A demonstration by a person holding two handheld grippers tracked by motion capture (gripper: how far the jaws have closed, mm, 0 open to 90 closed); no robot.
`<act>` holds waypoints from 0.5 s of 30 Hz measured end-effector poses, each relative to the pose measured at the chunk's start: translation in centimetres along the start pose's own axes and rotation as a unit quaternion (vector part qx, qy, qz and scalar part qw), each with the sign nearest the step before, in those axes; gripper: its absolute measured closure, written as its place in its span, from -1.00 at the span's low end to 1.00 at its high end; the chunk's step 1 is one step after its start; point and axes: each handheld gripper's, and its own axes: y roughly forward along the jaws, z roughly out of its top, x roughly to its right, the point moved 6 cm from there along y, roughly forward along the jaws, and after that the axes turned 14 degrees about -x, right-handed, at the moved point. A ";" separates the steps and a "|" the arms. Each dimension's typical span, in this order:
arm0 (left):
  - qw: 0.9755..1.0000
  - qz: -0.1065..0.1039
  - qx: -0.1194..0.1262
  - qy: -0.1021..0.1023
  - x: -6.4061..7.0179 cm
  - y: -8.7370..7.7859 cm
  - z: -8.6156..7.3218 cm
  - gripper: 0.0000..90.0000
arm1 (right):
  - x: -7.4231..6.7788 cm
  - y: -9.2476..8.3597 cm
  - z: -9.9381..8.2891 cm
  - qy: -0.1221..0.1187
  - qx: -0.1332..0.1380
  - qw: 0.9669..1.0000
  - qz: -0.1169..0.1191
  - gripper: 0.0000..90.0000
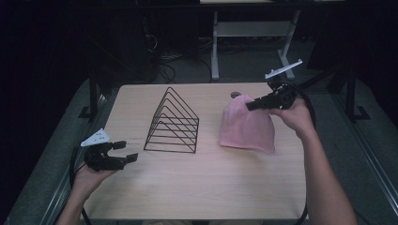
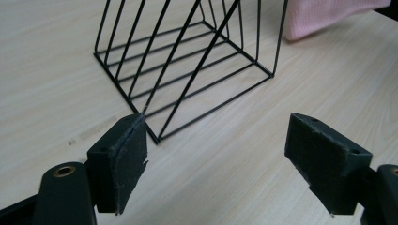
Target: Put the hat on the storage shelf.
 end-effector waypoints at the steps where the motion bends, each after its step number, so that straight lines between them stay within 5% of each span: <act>1: 1.000 0.001 0.000 0.005 0.0 -0.1 0.3 -0.53 | -0.2 -0.2 0.2 -0.002 0.001 1.000 -0.001 0.71; 15: 0.999 -0.035 0.000 0.036 0.1 -2.1 3.7 -0.52 | -2.5 -3.4 3.6 -0.036 0.035 0.999 -0.003 0.72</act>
